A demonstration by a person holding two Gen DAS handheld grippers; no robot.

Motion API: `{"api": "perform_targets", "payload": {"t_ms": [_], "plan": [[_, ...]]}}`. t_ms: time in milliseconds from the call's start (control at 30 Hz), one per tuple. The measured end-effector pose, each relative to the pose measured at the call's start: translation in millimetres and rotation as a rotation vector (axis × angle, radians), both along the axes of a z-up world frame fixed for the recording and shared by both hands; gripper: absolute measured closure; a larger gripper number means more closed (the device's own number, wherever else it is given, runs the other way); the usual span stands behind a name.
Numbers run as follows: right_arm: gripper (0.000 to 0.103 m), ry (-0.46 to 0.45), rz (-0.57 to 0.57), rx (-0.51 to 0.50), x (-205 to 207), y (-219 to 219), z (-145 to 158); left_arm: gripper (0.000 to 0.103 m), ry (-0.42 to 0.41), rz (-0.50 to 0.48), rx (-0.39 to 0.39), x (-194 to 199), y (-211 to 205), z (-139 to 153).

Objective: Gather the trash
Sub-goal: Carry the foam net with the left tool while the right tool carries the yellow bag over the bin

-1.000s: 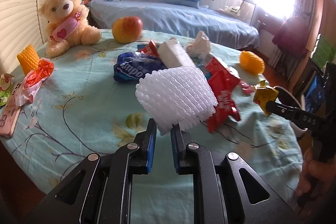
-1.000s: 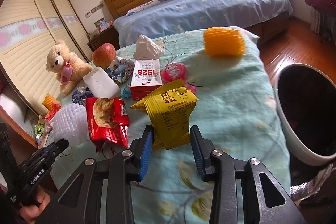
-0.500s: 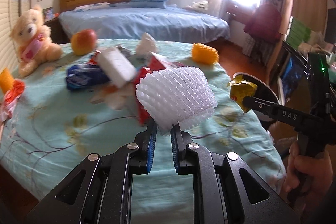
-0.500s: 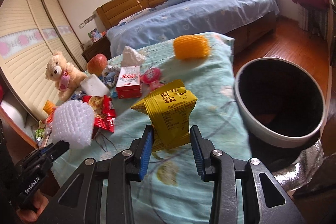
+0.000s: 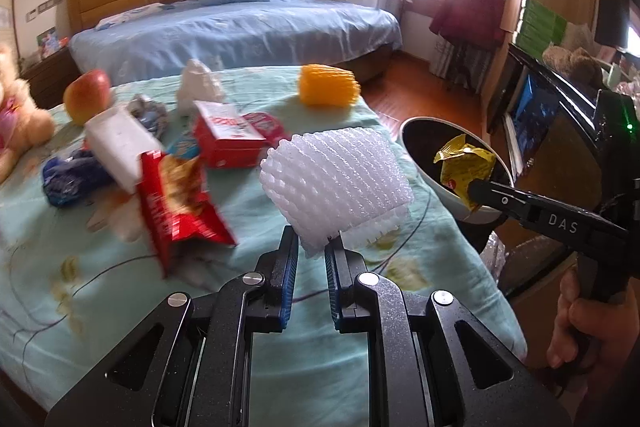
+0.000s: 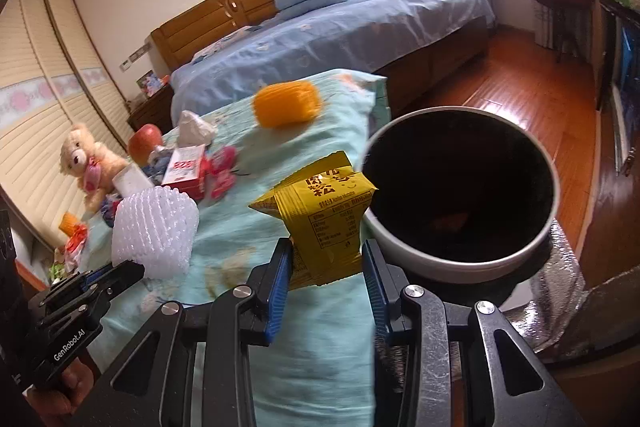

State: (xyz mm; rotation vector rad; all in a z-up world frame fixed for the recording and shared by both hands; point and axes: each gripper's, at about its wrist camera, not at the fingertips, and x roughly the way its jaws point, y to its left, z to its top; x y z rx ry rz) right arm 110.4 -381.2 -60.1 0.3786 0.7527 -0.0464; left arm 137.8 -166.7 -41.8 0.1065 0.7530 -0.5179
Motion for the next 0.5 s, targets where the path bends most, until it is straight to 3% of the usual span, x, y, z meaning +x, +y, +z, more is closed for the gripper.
{"api": "perform_targets", "payload": {"t_ms": [500], "plan": [[0.067, 0.034, -0.111, -0.010, -3.3, -60.7, -7.1, 0.090, 0.020, -0.118, 0.027, 16.7, -70.9, 2.4]]}}
